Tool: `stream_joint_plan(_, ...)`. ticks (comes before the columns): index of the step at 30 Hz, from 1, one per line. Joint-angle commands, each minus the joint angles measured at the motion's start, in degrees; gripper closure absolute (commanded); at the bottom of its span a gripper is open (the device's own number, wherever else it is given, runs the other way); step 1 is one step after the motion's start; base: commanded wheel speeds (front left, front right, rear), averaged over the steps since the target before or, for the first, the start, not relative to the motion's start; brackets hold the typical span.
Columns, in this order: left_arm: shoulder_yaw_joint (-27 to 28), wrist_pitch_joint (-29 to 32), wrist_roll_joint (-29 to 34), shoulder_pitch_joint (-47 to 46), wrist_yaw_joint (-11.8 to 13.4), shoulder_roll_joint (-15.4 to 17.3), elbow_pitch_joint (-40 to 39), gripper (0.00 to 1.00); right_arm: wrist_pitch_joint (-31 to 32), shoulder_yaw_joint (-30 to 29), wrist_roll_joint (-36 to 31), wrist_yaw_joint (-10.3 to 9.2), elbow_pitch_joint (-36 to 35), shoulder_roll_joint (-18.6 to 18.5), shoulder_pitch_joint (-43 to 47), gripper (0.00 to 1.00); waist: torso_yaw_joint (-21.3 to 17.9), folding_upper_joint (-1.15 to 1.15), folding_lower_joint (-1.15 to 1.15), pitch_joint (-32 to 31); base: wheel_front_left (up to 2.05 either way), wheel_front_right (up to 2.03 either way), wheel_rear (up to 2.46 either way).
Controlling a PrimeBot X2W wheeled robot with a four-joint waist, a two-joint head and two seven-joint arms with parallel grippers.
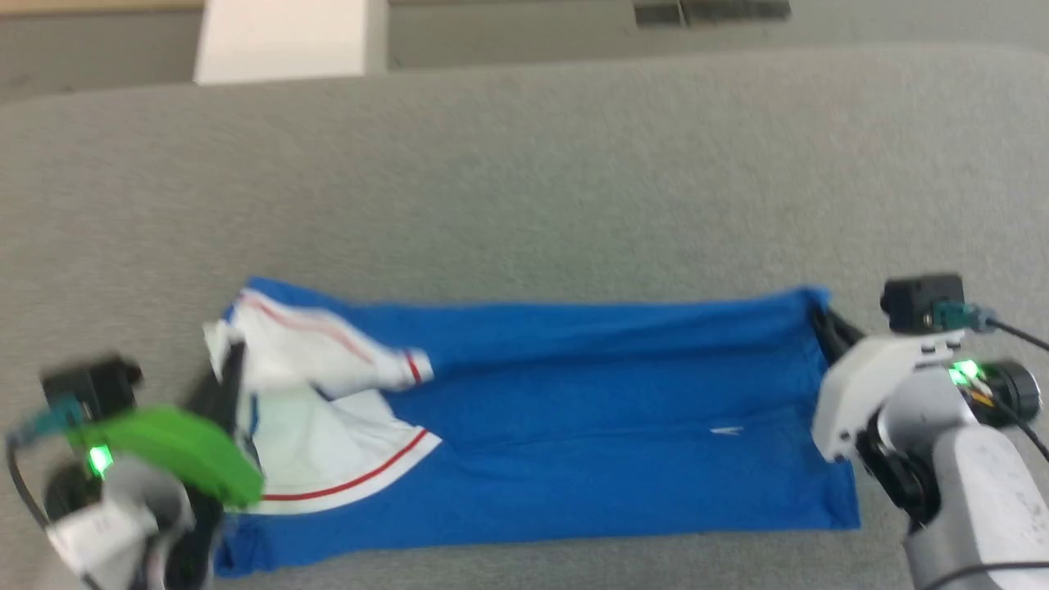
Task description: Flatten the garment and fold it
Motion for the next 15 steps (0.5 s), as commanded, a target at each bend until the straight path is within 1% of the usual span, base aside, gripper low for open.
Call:
stream_joint_plan(1, 0.0, -0.2, -1.0, 2.4, 0.5, -0.5, -0.6, 1.00, 1.3, -0.3, 0.1, -0.09, 0.6, -1.0, 1.2, 1.00, 3.4, 0.00, 0.01, -4.1, 0.00, 0.00, 0.00)
stream_joint_plan(4, -1.6, 0.7, -1.6, 5.5, 0.4, -1.2, -0.6, 1.00, 5.3, 0.0, -0.5, -0.09, 2.1, -2.8, 2.9, 1.00, 4.4, 0.00, 0.01, -4.5, 0.00, 0.00, 0.00)
stream_joint_plan(9, -3.9, 1.9, -1.9, 6.8, 0.0, -2.5, 2.1, 1.00, 11.1, 1.2, -0.2, -0.09, 3.7, -4.0, 4.3, 1.00, 5.2, 0.00, 0.01, -4.4, 0.00, 0.00, 0.00)
stream_joint_plan(15, -6.1, 1.4, -1.6, 5.5, -2.3, -4.4, 8.3, 1.00, 15.3, 1.6, 0.3, -0.09, 5.0, -3.7, 5.0, 1.00, 5.7, 0.00, 0.01, -4.2, 0.00, 0.00, 0.00)
